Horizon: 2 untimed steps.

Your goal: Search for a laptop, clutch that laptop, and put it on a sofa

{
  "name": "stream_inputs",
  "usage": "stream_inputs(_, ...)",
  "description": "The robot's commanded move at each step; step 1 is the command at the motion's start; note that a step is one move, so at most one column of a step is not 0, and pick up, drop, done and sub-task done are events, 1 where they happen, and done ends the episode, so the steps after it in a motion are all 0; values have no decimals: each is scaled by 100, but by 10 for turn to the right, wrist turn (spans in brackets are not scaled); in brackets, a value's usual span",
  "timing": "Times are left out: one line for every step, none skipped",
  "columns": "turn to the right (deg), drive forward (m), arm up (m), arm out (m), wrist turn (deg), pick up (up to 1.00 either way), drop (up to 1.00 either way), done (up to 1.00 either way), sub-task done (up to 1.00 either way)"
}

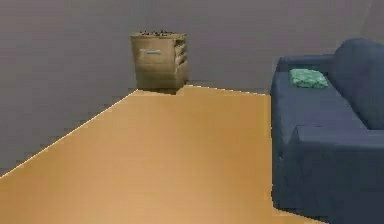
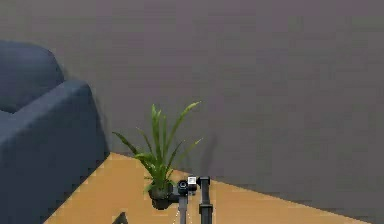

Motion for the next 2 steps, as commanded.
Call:
stream_inputs(0,100,0,0,0,0,0,0,0)
stream_inputs(150,0,0,0,0,0,0,0,0)
